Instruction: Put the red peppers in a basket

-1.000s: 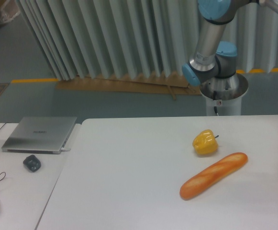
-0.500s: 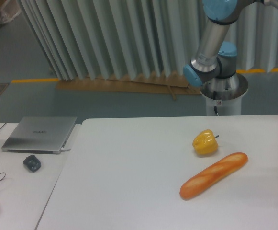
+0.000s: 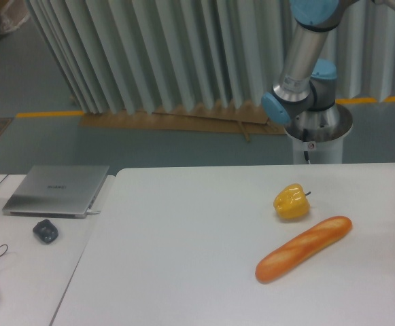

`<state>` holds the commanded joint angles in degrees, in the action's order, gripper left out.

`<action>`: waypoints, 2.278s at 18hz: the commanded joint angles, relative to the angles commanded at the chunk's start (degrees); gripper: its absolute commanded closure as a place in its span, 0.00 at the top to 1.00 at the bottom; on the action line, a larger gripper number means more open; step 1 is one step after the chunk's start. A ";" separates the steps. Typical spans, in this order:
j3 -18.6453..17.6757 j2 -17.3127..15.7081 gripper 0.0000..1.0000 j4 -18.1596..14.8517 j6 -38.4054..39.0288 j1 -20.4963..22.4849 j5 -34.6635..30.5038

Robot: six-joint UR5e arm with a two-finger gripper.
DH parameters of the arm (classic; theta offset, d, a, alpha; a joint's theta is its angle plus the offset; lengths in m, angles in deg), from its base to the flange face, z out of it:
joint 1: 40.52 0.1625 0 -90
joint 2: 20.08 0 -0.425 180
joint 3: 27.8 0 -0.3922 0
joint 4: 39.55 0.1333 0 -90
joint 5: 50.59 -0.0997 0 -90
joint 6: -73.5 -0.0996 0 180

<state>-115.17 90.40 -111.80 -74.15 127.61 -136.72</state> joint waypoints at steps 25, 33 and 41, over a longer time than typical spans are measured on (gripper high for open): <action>2.02 -1.58 1.00 -0.26 8.59 -3.68 2.02; 1.93 -5.36 1.00 -3.86 23.18 -11.42 -1.41; 1.14 -6.59 1.00 -4.83 35.58 -19.07 -1.58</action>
<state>-114.02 83.81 -116.63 -38.58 108.55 -138.31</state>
